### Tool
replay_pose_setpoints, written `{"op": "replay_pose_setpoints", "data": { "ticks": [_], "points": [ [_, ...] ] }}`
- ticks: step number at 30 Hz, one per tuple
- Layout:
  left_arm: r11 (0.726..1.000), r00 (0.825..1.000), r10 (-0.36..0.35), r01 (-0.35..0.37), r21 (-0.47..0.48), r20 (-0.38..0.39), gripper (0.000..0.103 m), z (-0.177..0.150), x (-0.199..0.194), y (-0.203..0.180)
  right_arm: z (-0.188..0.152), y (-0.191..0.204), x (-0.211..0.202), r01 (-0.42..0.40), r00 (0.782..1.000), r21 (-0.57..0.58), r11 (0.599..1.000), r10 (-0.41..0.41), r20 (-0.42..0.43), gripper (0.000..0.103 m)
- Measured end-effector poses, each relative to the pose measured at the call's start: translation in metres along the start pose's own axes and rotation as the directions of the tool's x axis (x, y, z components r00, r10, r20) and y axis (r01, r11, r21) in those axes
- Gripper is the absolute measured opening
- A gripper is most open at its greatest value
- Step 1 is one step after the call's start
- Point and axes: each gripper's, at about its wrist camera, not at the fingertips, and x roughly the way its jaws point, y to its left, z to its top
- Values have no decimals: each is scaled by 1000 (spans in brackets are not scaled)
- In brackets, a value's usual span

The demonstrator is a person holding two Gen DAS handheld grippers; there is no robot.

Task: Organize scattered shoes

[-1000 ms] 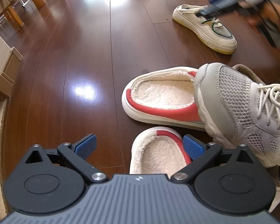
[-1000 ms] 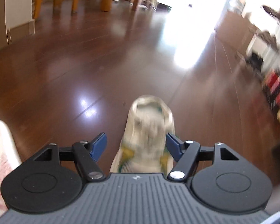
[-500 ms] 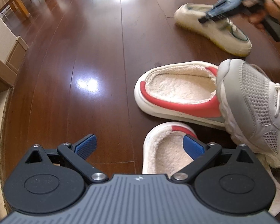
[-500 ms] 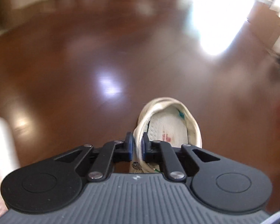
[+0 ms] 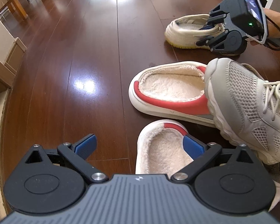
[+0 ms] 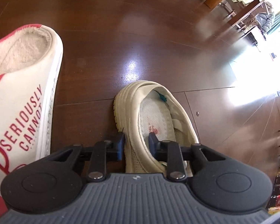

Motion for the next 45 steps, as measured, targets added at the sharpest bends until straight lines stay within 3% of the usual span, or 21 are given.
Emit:
{"op": "replay_pose_setpoints", "data": {
  "ticks": [6,11,13,14,17,18,21,24,29,32,35,38,40,43,44,45],
  "points": [
    [1000,999,-11,12,-17,31,100,4,-19,-2,5,-14,-53,103,977,159,982,-130,167,9],
    [999,996,-23,21,28,86,100,9,-58,-14,-10,-53,-105,32,945,436,899,-170,280,8],
    [998,991,-17,10,56,130,100,12,-83,-21,-25,-56,-158,1,917,536,844,-214,336,8],
    [998,989,-14,4,66,150,100,13,-95,-24,-29,-65,-161,-1,914,546,838,-220,339,7],
    [996,980,-43,28,81,195,100,11,-126,-36,-65,-47,-259,-14,881,653,757,-299,366,7],
    [995,977,-57,39,90,207,100,8,-137,-42,-78,-52,-270,-13,880,657,754,-303,365,7],
    [987,968,-103,70,146,230,100,-3,-170,-70,-126,-10,-375,28,872,697,716,-359,333,7],
    [959,962,-151,87,269,226,100,-24,-208,-110,-144,-7,-443,69,899,725,685,-357,252,8],
    [921,968,-165,82,380,191,100,-49,-258,-163,-232,58,-515,136,960,788,600,-278,46,7],
    [918,969,-155,68,392,193,101,-59,-280,-183,-298,119,-495,177,979,807,563,-182,-88,7],
    [915,969,-102,4,403,223,101,-69,-297,-199,-354,169,-449,209,977,803,558,-76,-201,7],
    [928,974,-99,16,372,205,101,-75,-298,-210,-377,202,-420,238,962,776,585,-33,-270,7],
    [930,976,-105,29,367,189,101,-80,-292,-219,-379,212,-388,255,957,739,623,-53,-285,7],
    [911,981,-106,28,412,166,101,-92,-273,-238,-375,225,-343,275,949,672,688,-81,-305,8],
    [902,981,-106,27,431,160,101,-97,-267,-244,-374,228,-344,277,949,674,685,-85,-304,10],
    [885,983,-107,27,465,148,101,-104,-257,-254,-373,231,-345,278,949,676,682,-88,-302,18]
  ]
}}
